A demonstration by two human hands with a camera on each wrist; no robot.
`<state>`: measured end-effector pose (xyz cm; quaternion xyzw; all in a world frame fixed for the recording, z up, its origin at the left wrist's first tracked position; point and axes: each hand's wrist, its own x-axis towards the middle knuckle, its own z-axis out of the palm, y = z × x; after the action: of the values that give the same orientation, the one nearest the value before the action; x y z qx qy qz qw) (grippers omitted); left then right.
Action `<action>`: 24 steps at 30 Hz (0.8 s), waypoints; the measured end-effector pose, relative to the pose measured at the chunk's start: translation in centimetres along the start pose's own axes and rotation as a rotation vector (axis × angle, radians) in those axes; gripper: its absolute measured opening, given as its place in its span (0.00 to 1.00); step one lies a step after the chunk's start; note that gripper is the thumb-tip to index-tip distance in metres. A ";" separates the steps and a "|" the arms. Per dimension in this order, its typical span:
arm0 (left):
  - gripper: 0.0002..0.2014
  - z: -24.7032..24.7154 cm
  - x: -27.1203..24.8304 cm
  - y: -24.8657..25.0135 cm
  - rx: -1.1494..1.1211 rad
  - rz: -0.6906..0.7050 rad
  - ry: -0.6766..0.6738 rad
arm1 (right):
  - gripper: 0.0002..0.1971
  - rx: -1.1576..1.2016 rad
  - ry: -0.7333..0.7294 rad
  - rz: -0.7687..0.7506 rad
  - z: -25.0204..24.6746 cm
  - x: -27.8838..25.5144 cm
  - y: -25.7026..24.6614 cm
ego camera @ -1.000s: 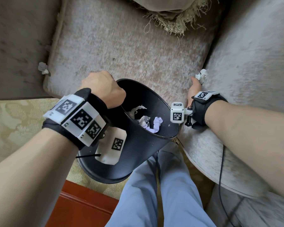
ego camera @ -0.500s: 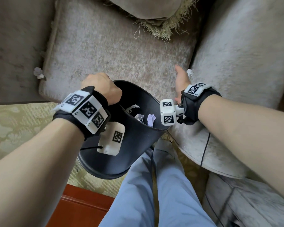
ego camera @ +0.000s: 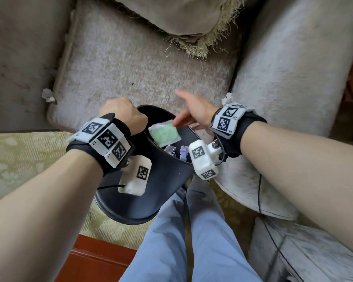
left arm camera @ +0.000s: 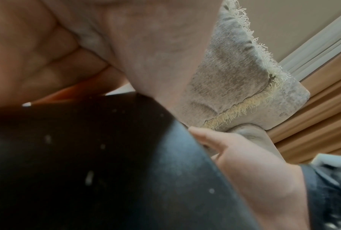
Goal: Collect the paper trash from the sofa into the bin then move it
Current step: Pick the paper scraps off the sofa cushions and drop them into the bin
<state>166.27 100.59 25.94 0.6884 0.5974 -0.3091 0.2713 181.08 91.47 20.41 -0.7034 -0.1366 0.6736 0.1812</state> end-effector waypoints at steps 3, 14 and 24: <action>0.08 0.0 0.2 -0.1 -0.009 -0.002 0.006 | 0.41 -0.119 -0.205 0.195 0.1 0.9 1.0; 0.11 0.1 1.0 1.2 0.014 -0.047 0.027 | 0.30 -0.435 0.570 0.219 -7.6 6.7 2.9; 0.13 -0.4 1.8 1.6 0.005 -0.079 0.016 | 0.43 0.146 0.499 0.266 -7.4 9.9 4.0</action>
<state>168.05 101.84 24.89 0.6676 0.6253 -0.3155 0.2523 188.76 91.70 9.94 -0.8442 0.0545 0.5057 0.1692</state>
